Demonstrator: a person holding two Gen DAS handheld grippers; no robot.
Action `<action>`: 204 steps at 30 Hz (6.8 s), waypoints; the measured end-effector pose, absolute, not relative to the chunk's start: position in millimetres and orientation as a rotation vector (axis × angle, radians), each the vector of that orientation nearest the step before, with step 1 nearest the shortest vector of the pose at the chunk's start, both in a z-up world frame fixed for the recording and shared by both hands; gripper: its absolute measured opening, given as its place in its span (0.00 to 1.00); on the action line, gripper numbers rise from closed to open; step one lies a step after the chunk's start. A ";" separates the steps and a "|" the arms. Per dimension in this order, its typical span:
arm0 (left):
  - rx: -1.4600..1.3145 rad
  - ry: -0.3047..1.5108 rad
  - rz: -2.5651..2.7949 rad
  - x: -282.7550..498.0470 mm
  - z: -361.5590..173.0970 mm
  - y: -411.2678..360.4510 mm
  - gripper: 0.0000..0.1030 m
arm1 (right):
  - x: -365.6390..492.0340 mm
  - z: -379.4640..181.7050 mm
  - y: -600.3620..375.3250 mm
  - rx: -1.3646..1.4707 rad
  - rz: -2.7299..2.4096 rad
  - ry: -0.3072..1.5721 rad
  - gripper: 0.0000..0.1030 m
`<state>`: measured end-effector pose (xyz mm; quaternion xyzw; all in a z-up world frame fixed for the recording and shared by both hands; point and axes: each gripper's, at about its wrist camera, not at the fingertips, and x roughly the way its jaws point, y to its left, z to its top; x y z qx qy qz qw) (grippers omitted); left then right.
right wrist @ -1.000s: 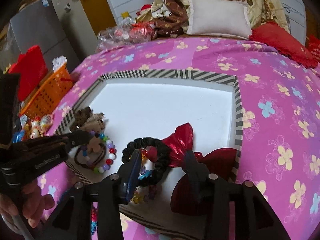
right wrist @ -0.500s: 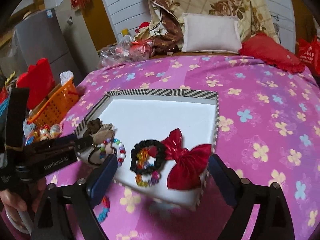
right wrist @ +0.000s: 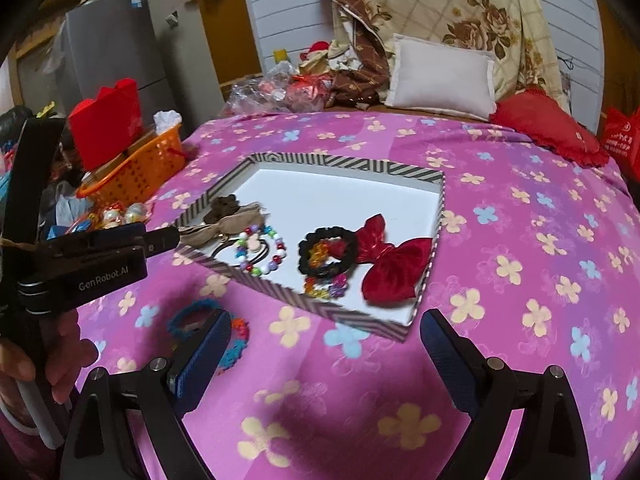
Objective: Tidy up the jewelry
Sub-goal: 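Withdraw both open tools from the tray toward the remaining bracelets, then grasp the blue bead bracelet with the left tool while the right tool grasps the flower bracelet, then carry the blue bead bracelet with the left tool toward the tray while the right tool carries the flower bracelet, then lower both bracelets into the tray and open both tools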
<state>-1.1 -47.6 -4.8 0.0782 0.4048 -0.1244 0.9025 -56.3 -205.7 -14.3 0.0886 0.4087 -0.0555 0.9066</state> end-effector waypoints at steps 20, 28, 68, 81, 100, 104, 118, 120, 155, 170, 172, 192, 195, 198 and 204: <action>0.170 0.850 -0.236 -27.8 -21.8 -27.6 0.47 | -54.8 -48.0 -191.0 0.200 -0.068 0.942 1.00; 0.128 0.925 -0.210 -8.9 -37.6 -9.1 0.47 | -52.6 -49.4 -188.8 0.195 -0.058 0.920 1.00; 0.140 1.113 -0.213 16.6 -88.9 -7.6 0.49 | -45.8 -64.8 -171.7 0.205 0.008 0.954 1.00; 0.091 1.119 -0.142 31.1 -88.3 11.9 0.49 | -6.3 -82.8 -144.7 0.061 0.035 1.007 0.58; 0.085 1.111 -0.219 31.4 -87.0 7.0 0.07 | -5.0 -78.4 -131.8 -0.074 0.007 0.950 0.12; 0.042 1.106 -0.262 26.3 -80.9 9.5 0.07 | -15.1 -58.6 -133.7 -0.064 -0.003 0.901 0.12; -0.051 1.040 -0.362 8.1 -44.3 11.3 0.07 | -39.3 -25.7 -138.5 -0.011 -0.025 0.844 0.12; -0.063 1.033 -0.376 6.9 -40.1 11.4 0.07 | -40.5 -23.2 -139.9 -0.008 -0.030 0.842 0.12; -0.065 0.952 -0.371 -12.4 -9.0 5.1 0.07 | -52.0 14.0 -142.7 -0.032 -0.056 0.807 0.12; -0.032 0.944 -0.346 -11.9 -12.5 -3.2 0.07 | -49.0 16.0 -153.4 -0.018 -0.060 0.810 0.12; -0.027 0.943 -0.342 -11.6 -13.5 -4.7 0.07 | -48.2 15.7 -154.4 -0.015 -0.060 0.812 0.12; -0.047 0.958 -0.381 12.1 10.1 -28.9 0.07 | -19.5 32.8 -181.6 0.012 -0.074 0.788 0.12; -0.042 0.959 -0.379 19.7 14.2 -32.5 0.07 | -10.6 35.1 -182.3 0.010 -0.071 0.785 0.12; -0.046 0.948 -0.377 28.4 22.1 -35.8 0.07 | -2.3 34.1 -182.9 0.018 -0.065 0.786 0.12; -0.072 0.923 -0.382 44.9 35.2 -44.3 0.07 | 17.5 26.8 -181.9 0.054 -0.045 0.786 0.12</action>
